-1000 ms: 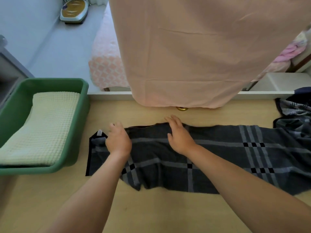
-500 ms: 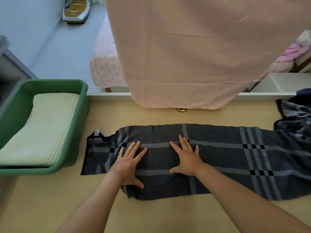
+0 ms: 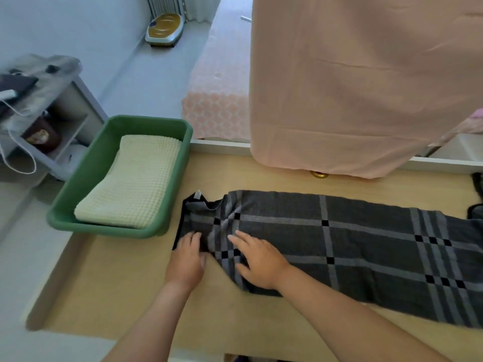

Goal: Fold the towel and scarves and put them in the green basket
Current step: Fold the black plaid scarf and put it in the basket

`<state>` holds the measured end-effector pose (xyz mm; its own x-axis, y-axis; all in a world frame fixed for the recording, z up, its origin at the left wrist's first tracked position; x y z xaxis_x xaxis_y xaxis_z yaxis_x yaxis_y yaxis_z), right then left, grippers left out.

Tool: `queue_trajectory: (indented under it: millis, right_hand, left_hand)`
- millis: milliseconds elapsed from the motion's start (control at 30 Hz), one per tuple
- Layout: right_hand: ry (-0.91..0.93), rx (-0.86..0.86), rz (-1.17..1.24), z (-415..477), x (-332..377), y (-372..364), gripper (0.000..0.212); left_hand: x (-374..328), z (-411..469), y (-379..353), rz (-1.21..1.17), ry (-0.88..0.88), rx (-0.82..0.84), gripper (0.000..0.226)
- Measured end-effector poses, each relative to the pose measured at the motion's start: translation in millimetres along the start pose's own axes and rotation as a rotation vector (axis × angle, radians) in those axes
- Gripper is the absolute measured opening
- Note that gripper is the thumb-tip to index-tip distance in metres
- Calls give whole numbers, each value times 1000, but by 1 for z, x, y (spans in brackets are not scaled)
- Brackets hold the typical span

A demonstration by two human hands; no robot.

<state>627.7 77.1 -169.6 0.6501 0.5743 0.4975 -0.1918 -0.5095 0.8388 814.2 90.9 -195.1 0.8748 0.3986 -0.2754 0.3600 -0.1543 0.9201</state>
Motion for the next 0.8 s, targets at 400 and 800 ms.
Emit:
queue_trajectory:
  millis: [400,800]
  right_hand:
    - [-142,52,-145,17,20,-11,72]
    - [-383,-601,592,-16,16,86,12]
  left_hand:
    - [48,-21,38,-82,60,-128,4]
    - [-115,-44,113,-446,-567,-257,26]
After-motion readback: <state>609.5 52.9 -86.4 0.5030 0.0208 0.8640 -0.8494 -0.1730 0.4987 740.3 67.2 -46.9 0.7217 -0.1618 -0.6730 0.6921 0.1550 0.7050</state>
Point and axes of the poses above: each hand's wrist, its own z-axis towards the middle knuckle, its own y-axis out of the back of the hand, x = y × z, the point moved 7 cm from there along z, towards the middle knuckle, and after that the axes turned 13 degrees about y, right-handed, at the moved point
